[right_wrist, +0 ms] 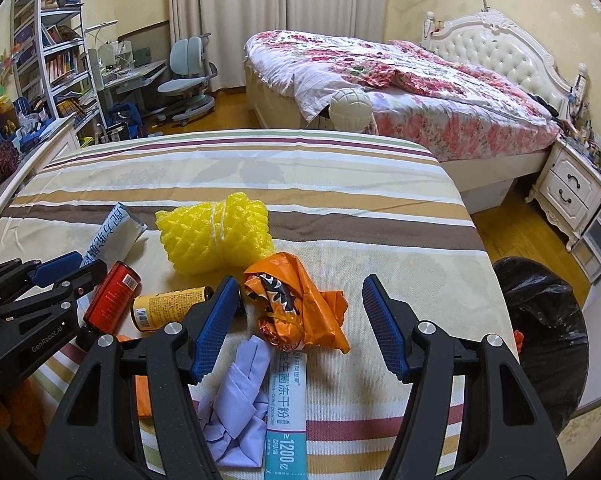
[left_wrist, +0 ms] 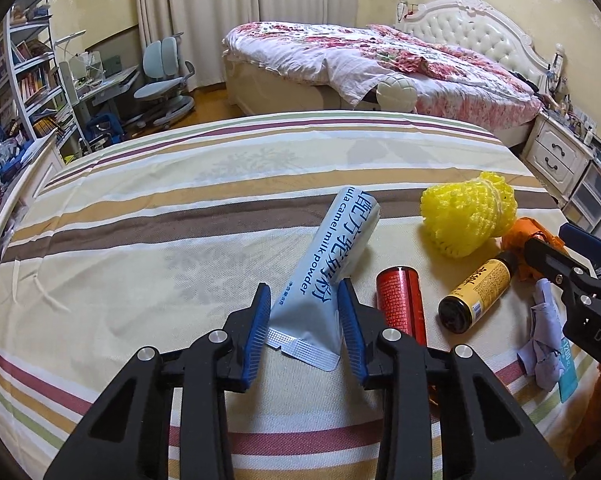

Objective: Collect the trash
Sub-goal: 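Grasp the orange wrapper with the right gripper while the left gripper holds the tube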

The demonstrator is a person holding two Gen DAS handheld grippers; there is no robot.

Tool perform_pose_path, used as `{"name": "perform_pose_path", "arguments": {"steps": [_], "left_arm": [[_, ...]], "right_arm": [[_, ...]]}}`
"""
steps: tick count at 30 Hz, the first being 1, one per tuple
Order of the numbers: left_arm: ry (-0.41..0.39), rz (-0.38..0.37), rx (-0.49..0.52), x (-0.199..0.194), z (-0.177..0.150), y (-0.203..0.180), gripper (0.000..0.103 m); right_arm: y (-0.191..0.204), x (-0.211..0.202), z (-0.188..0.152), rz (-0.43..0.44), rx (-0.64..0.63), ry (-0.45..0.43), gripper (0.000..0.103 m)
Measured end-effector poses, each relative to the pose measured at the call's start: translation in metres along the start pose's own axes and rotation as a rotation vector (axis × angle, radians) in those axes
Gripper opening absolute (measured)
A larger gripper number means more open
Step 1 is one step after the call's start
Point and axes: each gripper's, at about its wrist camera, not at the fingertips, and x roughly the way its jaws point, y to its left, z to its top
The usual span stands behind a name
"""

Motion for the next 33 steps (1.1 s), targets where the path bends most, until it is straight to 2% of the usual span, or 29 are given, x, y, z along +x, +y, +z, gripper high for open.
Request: {"name": "perform_pose_path", "arguments": {"steps": [8,11,15,33], "left_arm": [[-0.009,0.0,-0.029,-0.002,0.0,0.005,0.034],[-0.018,-0.003,-0.041,-0.004,-0.001,0.008,0.034],[-0.023,0.0,-0.051,-0.006,-0.002,0.011,0.034],[-0.096,-0.036,-0.078,-0.049,-0.009,0.0,0.034]], "right_arm": [[-0.001,0.003,-0.003,0.006,-0.003,0.026,0.055],[-0.002,0.005,-0.003,0.009,-0.003,0.035,0.041],[-0.003,0.004,-0.002,0.009,0.003,0.029,0.036],[-0.041,-0.033,-0.017,-0.033,0.089,-0.035,0.036]]}}
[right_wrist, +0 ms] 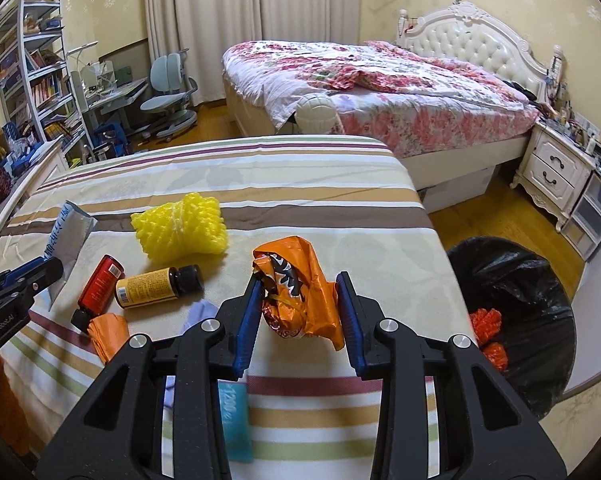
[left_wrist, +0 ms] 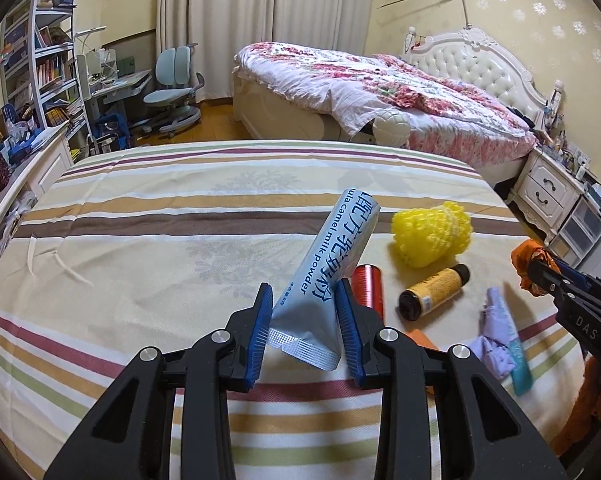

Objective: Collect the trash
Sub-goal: 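Grasp the orange wrapper with the right gripper while the left gripper holds the tube, then carry the tube and wrapper over the black bin and open both grippers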

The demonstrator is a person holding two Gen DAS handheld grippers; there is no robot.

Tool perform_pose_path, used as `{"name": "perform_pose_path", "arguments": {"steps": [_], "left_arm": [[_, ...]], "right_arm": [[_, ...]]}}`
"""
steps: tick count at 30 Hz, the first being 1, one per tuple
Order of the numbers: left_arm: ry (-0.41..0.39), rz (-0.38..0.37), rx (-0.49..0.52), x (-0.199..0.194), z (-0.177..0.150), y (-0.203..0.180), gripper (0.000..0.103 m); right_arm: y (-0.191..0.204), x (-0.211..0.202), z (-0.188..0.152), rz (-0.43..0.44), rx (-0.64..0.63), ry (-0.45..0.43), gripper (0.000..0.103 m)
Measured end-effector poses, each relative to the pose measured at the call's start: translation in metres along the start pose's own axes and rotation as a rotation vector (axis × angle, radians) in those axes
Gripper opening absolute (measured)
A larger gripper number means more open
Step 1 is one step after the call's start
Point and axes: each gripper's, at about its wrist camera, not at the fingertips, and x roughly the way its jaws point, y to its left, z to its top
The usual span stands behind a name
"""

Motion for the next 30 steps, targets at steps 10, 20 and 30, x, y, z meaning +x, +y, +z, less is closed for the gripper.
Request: {"name": "perform_pose_path", "arguments": {"steps": [10,20,30], "left_arm": [[-0.035,-0.067,0.029,-0.022,-0.001,-0.036,0.033],[-0.058,-0.138,0.12,-0.027,0.0,-0.098,0.033],[-0.064,-0.215,0.227,-0.012,-0.004,-0.178,0.033]], "right_arm": [[-0.036,-0.033,-0.014,-0.042,0.051,-0.048,0.036],[-0.087,-0.059,-0.03,-0.131,0.114,-0.086,0.036],[-0.149,-0.066,-0.039,-0.231,0.194,-0.096,0.036]]}}
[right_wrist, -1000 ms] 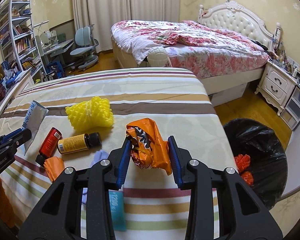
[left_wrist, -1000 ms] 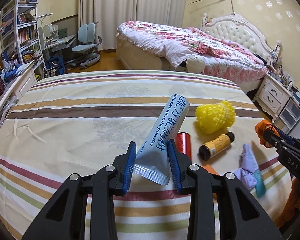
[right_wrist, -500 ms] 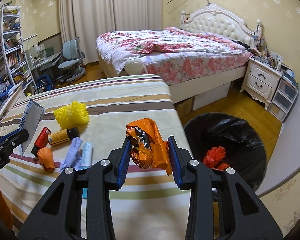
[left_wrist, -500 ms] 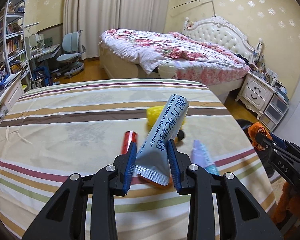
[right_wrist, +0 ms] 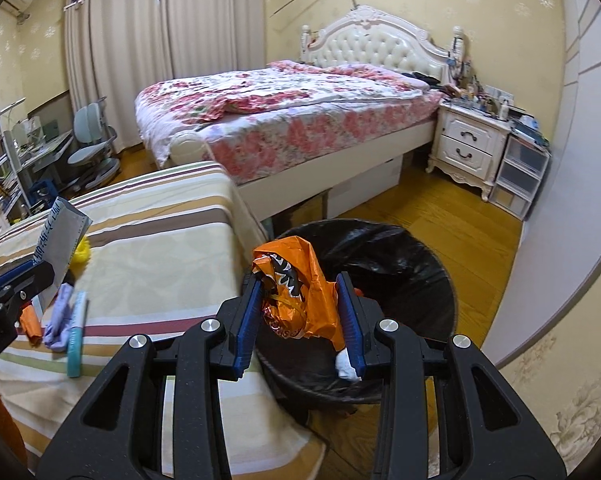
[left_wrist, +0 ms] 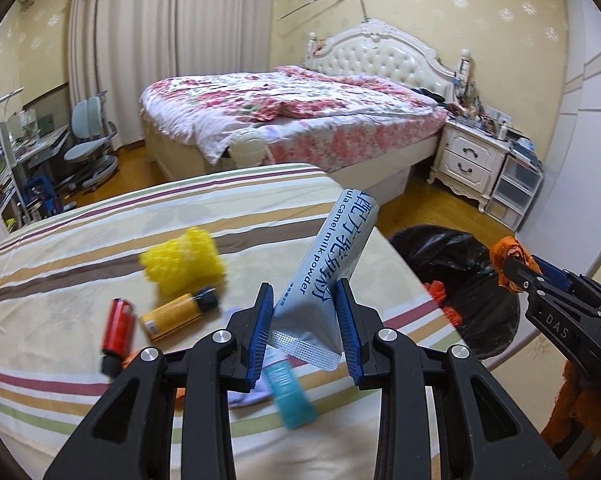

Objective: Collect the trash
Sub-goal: 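Carry the tube and wrapper over the black bin and open both grippers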

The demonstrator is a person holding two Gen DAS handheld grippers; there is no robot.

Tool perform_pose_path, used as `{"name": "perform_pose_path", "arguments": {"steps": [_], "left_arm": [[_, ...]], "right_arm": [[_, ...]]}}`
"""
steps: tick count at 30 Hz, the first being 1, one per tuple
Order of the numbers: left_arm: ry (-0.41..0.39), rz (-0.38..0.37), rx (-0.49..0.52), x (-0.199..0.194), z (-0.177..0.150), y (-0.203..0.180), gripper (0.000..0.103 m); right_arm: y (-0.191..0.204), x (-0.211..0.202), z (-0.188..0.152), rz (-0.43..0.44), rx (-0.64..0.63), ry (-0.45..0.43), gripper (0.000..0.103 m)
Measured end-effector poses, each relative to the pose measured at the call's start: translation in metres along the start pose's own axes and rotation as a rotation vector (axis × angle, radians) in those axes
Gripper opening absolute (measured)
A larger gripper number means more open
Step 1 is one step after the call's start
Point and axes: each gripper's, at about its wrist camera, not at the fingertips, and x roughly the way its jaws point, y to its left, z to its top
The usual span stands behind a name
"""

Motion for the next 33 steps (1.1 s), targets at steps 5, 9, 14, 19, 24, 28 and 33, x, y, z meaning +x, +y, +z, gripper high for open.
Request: {"name": "perform_pose_path", "arguments": {"steps": [5,9,14,19,24,28,33], "left_arm": [[0.009,-0.038,0.045,0.02,0.007,-0.035,0.033],[0.014,-0.051,0.09,0.037,0.011,-0.06,0.033],[0.03,-0.064,0.122,0.058,0.016,-0.083,0.033],[0.045,-0.064,0.151,0.075,0.019,-0.1,0.033],[0.065,-0.057,0.16,0.093,0.021,-0.111,0.033],[0.083,-0.052,0.165,0.105,0.022,-0.118,0.033],[0.111,-0.05,0.162,0.114,0.022,-0.12,0.033]], "right_arm": [[-0.021,0.01,0.002,-0.028,0.026,0.002,0.036],[-0.034,0.019,0.004,-0.042,0.042,0.007,0.036],[-0.048,0.031,0.004,-0.052,0.056,0.015,0.036],[-0.06,0.045,0.005,-0.061,0.074,0.032,0.036],[-0.07,0.056,0.008,-0.067,0.091,0.046,0.036],[-0.075,0.065,0.01,-0.066,0.1,0.056,0.036],[-0.08,0.069,0.011,-0.075,0.109,0.053,0.045]]}}
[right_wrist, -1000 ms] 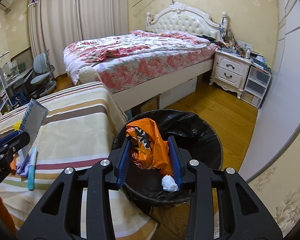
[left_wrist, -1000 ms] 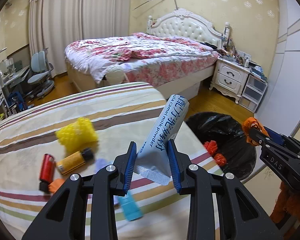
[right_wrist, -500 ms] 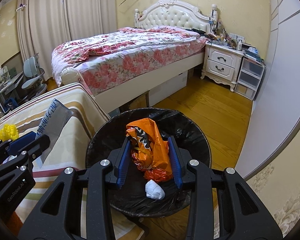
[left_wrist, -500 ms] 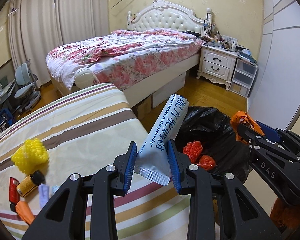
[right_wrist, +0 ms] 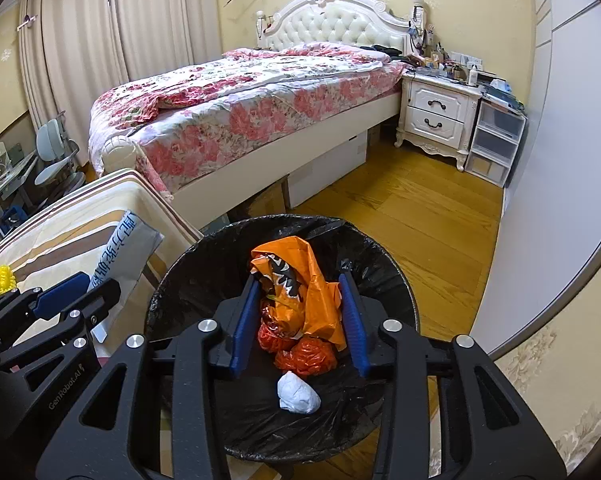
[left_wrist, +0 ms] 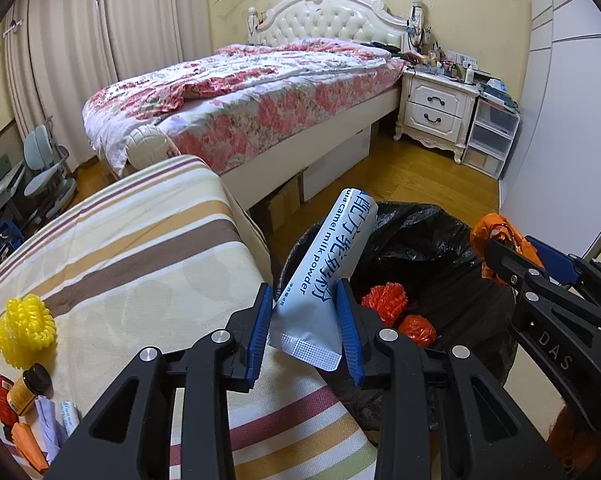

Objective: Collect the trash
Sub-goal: 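Carry the tube and wrapper over the black bin and open both grippers, then move both open grippers back over the items on the bed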

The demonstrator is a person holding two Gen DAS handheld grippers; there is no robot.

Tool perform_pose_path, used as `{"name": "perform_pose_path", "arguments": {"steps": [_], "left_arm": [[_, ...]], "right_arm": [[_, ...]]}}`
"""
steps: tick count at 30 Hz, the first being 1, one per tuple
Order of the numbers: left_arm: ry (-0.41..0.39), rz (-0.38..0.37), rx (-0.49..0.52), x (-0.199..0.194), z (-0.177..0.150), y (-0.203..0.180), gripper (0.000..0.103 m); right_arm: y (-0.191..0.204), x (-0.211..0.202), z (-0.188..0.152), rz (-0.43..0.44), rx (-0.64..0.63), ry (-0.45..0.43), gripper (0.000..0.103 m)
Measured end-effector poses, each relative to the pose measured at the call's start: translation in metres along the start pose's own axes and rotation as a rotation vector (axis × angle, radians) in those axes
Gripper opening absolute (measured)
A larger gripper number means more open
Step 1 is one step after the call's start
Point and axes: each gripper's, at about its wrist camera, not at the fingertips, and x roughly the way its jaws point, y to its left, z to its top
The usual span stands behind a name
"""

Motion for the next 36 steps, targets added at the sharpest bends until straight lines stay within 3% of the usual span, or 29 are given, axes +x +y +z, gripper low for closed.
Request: {"name": "perform_pose_path", "arguments": {"steps": [3,6,14,23,36], "left_arm": [[0.007,0.001,-0.01,0.0,0.0,0.002,0.038],[-0.001,0.009,-0.013,-0.002,0.0,0.003,0.054],[-0.029,0.045,-0.002,-0.017,-0.002,0.007,0.071],[-0.031,0.076,-0.05,-0.04,-0.013,0.026,0.074],[-0.036,0.164,-0.128,-0.081,-0.044,0.08,0.075]], "right_arm": [[-0.002,0.0,0.0,-0.01,0.007,-0.006,0.053],[-0.006,0.0,0.0,-0.019,0.016,-0.01,0.054],[-0.008,-0.012,-0.003,-0.031,0.019,-0.02,0.057],[0.007,-0.028,-0.011,-0.015,0.013,-0.023,0.065],[0.049,-0.049,-0.032,0.067,-0.032,-0.002,0.065]]}}
